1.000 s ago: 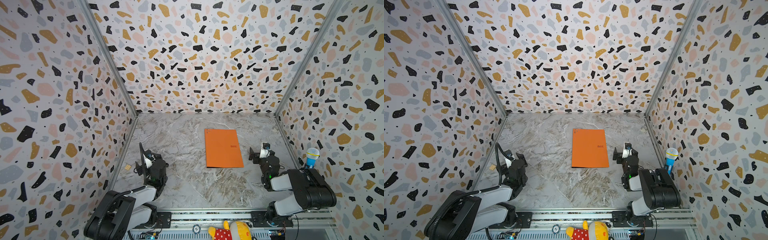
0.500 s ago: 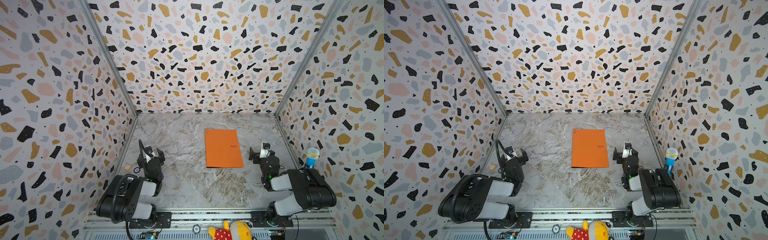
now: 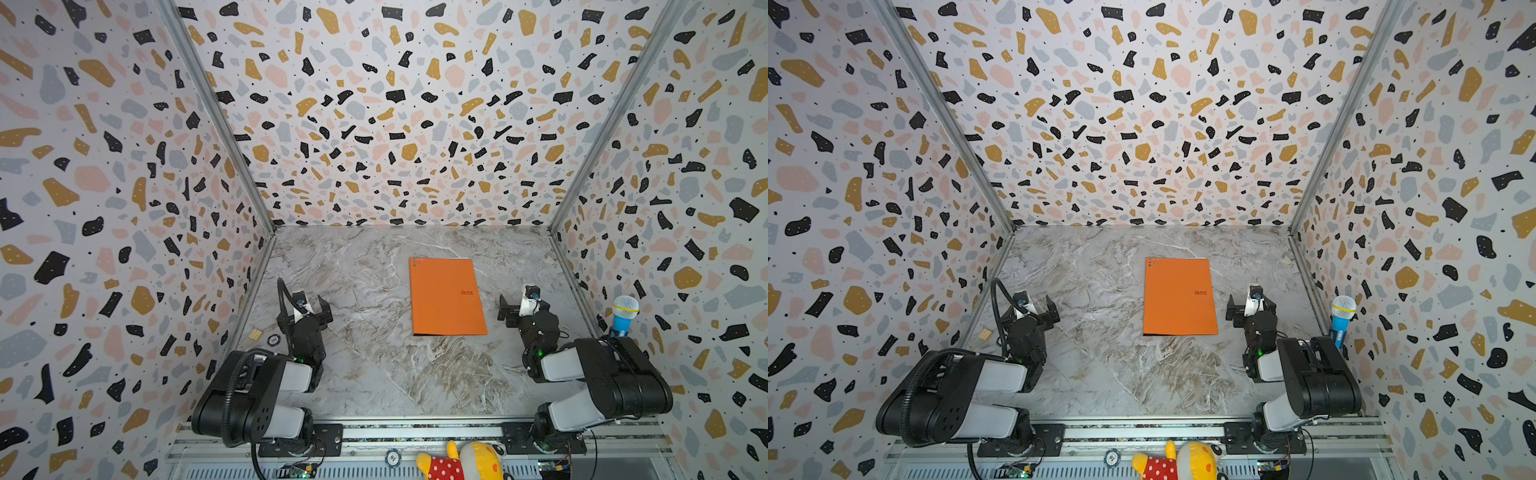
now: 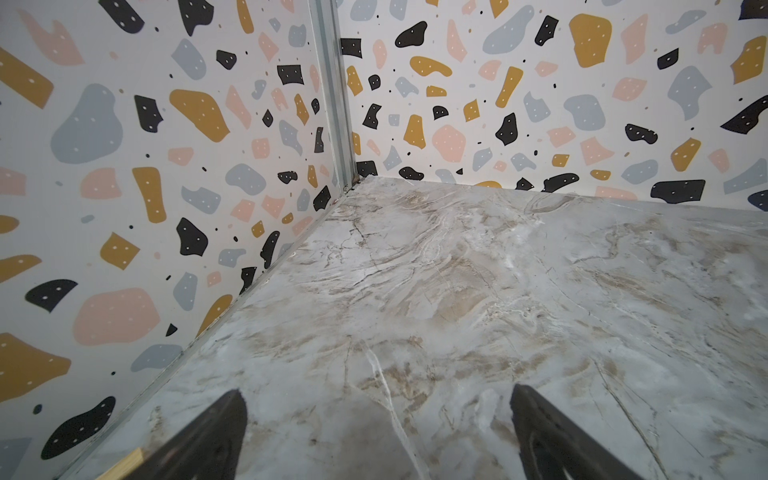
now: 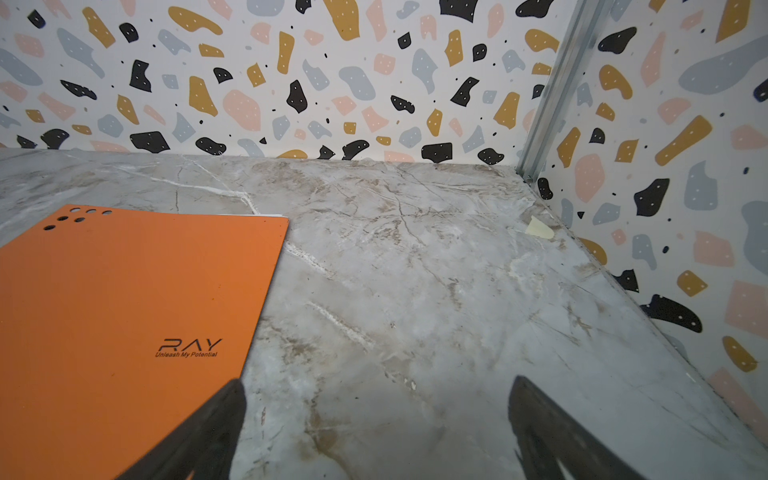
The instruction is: Put the files into the folder
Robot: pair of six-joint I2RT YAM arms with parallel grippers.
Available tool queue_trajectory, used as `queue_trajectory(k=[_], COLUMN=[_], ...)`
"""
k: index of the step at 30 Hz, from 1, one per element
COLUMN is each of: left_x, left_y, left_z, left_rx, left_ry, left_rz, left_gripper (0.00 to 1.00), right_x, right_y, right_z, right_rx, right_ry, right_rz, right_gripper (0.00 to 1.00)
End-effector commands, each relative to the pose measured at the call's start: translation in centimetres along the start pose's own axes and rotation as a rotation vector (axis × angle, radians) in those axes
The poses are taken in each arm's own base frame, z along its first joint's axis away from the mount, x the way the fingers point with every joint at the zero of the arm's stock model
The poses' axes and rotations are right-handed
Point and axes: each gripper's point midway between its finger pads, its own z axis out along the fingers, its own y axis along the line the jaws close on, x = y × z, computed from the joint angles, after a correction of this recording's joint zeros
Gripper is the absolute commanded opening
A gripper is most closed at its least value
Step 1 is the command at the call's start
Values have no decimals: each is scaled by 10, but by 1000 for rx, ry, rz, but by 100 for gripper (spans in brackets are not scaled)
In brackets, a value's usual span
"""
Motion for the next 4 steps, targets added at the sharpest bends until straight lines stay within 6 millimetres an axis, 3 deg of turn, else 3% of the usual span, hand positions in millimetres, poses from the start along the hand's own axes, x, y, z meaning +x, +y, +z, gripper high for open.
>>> queue_trajectory(k=[1, 4], left_x=[-20, -20], left_y=[-1, -1], left_z=[3, 3], left_rx=[0, 0], left_ry=[-59, -61], left_rz=[-33, -33], left_gripper=[100, 99], right_x=[-14, -14], right_y=[-1, -1], right_z=[3, 2], right_rx=[9, 8], right_ry=[-39, -42], right_rz=[-10, -10], right_gripper=[99, 99])
